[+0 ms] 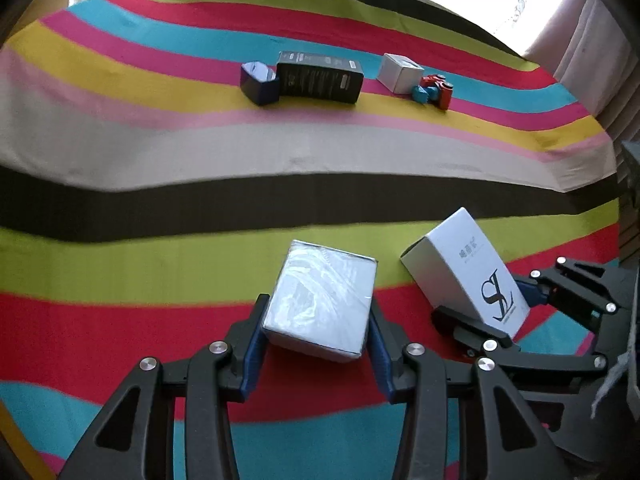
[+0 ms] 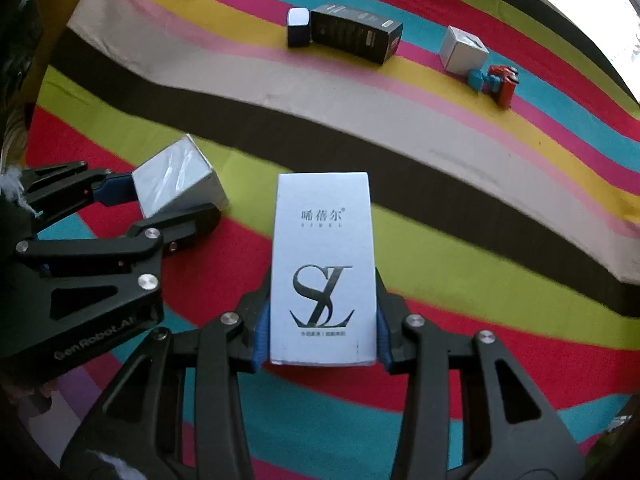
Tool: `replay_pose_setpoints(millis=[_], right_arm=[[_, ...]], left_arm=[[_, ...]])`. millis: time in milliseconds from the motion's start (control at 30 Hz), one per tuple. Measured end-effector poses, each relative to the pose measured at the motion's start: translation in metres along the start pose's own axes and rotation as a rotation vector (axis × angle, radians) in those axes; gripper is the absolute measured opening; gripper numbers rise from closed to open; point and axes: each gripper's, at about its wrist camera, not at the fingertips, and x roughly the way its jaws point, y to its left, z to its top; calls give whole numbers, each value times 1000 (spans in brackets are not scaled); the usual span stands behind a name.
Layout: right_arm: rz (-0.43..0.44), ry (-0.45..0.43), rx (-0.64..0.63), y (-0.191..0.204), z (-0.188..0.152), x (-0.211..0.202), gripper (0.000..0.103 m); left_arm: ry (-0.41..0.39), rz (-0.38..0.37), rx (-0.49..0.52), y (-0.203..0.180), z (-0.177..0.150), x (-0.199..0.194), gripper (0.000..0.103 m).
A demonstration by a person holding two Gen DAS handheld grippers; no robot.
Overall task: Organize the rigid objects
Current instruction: 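Carry the SL-logo box and white cube box toward the white storage box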
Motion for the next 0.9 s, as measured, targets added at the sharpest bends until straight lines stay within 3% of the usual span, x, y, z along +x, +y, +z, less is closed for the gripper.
replay_pose_setpoints(millis=[233,900], right_arm=[[9,-12,22,9,-30,-22,45],[24,-160,51,37,-91,-101,45]], left_arm=[[-3,-1,-6,1,-28,-21,45],[-182,17,85,-27,-93,-110,45]])
